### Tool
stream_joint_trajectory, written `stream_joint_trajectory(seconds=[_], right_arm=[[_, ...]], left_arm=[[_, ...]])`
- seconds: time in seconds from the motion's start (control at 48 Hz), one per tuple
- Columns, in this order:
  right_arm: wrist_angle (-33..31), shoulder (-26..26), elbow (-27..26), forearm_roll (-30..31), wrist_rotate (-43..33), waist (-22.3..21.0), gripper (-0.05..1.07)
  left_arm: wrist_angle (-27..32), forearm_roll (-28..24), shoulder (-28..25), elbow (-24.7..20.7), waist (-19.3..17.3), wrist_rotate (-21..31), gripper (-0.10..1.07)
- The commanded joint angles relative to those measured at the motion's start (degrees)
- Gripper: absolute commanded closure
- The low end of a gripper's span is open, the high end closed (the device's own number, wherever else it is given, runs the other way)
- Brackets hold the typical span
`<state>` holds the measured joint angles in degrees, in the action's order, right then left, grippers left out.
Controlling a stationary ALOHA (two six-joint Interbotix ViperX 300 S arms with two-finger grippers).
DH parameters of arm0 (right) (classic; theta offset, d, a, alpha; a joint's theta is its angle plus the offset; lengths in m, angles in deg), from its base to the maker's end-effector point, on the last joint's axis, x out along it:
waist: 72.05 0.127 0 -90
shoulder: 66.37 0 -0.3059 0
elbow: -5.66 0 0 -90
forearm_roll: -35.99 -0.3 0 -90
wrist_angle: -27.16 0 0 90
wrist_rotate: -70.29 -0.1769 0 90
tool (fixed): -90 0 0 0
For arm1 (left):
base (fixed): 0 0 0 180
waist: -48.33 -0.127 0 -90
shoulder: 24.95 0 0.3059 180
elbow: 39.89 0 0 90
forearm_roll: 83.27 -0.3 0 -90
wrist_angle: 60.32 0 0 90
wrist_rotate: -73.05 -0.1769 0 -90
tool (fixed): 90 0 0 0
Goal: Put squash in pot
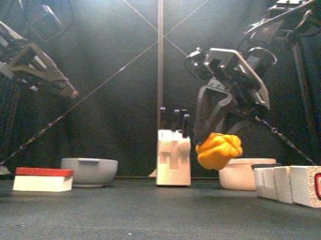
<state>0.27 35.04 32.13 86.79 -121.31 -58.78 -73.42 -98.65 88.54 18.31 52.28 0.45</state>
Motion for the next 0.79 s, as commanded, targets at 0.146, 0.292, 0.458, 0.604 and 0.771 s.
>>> stream_joint_trajectory(seconds=[0.146, 0.292, 0.458, 0.604, 0.771], right_arm=[[-2.29, -6.24, 0.44, 0.35, 0.00, -0.79, 0.23], [-5.54, -11.69, 3.60, 0.70, 0.00, -2.72, 0.23], [-6.86, -18.19, 8.96, 2.11, -0.62, -7.12, 0.23], [-6.42, -21.88, 13.18, 2.81, -0.53, -11.69, 0.23], [-6.33, -22.24, 16.08, 3.08, -0.53, -16.26, 0.23]], left_arm=[[-0.35, -0.09, 0.18, -0.62, -0.09, -0.09, 0.20], [-0.26, -0.09, 0.35, -0.70, -0.09, -0.09, 0.20], [-0.26, 0.00, 0.35, -0.70, -0.09, -0.09, 0.20], [-0.26, 0.00, 0.35, -0.62, -0.09, -0.09, 0.20], [-0.26, 0.00, 0.44, -0.62, -0.09, -0.09, 0.20]])
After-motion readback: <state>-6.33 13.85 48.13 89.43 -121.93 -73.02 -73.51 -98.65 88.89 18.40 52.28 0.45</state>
